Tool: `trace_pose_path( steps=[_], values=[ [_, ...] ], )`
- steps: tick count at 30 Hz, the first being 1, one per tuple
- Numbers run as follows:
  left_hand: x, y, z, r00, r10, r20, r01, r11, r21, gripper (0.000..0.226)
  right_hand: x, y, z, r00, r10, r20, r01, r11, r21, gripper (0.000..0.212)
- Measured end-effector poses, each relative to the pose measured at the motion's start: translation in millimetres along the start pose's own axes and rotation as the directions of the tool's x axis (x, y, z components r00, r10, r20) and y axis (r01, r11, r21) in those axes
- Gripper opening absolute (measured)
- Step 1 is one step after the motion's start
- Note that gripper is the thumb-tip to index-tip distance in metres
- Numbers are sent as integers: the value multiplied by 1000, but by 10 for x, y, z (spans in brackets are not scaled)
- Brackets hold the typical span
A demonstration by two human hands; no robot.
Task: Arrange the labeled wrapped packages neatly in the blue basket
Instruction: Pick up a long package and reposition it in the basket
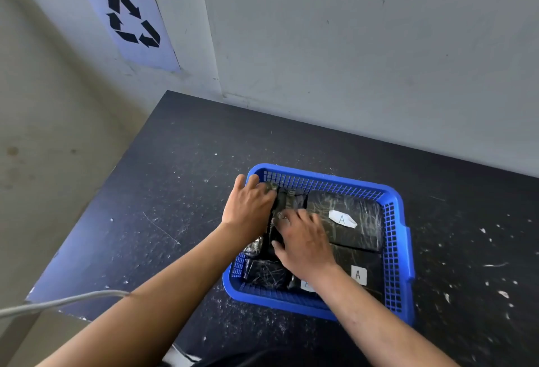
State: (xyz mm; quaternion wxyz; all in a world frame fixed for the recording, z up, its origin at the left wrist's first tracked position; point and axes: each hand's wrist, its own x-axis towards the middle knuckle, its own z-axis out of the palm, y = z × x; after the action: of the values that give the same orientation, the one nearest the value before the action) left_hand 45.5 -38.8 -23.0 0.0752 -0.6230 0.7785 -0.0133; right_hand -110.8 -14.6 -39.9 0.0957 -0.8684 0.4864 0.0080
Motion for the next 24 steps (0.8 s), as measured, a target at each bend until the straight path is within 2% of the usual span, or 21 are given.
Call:
trace_pose_path(
  steps=[5,12,16,18,20,22,24],
  values=[
    [261,-26,-47,997,7,81,-15,995,101,23,-12,-20,-27,998,33,44,-28,993,-111,39],
    [386,-23,-90,994,31,103,-52,979,200,22,-101,27,41,996,87,-9,-87,996,-35,36],
    [362,-48,-100,995,65,76,-79,979,188,20,-124,63,49,993,108,37,-107,994,-15,31],
    [345,-65,-124,997,72,31,-76,985,154,17,-112,97,14,991,119,63,-124,990,70,34],
    [308,-107,-170,997,58,-45,-53,994,98,20,-85,131,-78,984,177,33,-179,950,257,34],
    [246,-199,-218,989,-20,-145,17,1000,-20,35,-25,169,-220,956,291,-42,-234,840,489,30],
    [150,-300,-273,964,-172,-200,113,954,-278,47,70,210,-384,904,427,-24,-289,652,701,27]
  ],
)
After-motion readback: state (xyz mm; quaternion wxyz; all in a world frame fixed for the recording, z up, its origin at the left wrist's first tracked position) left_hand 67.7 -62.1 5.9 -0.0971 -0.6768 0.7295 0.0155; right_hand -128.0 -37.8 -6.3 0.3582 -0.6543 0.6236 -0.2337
